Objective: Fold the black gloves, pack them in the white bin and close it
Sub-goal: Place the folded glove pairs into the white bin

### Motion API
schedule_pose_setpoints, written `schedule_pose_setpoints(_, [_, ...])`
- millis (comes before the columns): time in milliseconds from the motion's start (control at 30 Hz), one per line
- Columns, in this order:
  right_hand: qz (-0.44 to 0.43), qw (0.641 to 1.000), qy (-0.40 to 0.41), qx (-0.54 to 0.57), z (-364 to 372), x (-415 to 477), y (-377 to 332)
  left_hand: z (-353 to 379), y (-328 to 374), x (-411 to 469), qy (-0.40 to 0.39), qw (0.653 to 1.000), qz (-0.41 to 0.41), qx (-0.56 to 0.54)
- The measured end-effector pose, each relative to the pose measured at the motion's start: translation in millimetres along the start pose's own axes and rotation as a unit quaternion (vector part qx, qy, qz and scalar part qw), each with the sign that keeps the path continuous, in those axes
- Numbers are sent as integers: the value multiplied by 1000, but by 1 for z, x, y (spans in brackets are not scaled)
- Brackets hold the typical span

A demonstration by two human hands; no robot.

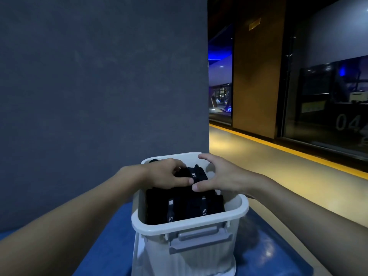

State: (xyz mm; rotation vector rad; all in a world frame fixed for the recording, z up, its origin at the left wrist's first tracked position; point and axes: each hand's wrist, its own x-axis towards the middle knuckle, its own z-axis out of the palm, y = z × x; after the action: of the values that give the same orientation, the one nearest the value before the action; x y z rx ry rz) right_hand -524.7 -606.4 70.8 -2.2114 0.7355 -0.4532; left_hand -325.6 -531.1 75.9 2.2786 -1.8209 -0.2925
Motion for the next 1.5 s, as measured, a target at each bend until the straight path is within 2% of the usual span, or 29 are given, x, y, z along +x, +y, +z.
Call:
schedule_pose_setpoints(100, [-2,1000,-3,-15,0,1,0,-1,-1,2,-16,1000,3,-3])
schedule_pose_setpoints(233, [-7,1000,-1,-13,-1,0,0,8,8,2,14,996,15,87])
schedule_pose_setpoints(333, [-4,1000,10,10,0,-1,0,5,9,-5,25,997,27,73])
schedule_pose_setpoints(433, [-1,999,30,38,0,-3,-2,-3,6,-20,65,996,41,48])
schedule_pose_setpoints(533, [-5,997,33,63,-2,-8,-4,-5,-2,-43,126,989,34,72])
schedule_pose_setpoints(600, [0,996,30,86,-3,-13,-5,-3,-10,-62,168,985,33,24])
schedule_pose_setpoints(700, [9,993,8,118,-6,-22,-5,7,-21,-88,241,958,39,-152])
schedule_pose_setpoints(867, [25,984,22,173,-1,-32,-14,27,-13,-100,326,872,31,-364])
schedule_pose_setpoints(1000, [17,977,72,202,5,-35,-27,26,-11,-100,365,806,39,-464])
schedule_pose_setpoints(1067, [6,975,72,212,8,-33,-35,21,-14,-103,377,789,46,-483])
schedule_pose_setpoints(1200, [-7,970,76,232,23,-23,-53,7,-30,-116,398,777,52,-486])
schedule_pose_setpoints(1367, [-33,966,65,250,61,-1,-84,-19,-67,-149,421,781,41,-459])
schedule_pose_setpoints(1500, [-45,962,31,267,100,13,-112,-32,-99,-187,440,798,12,-413])
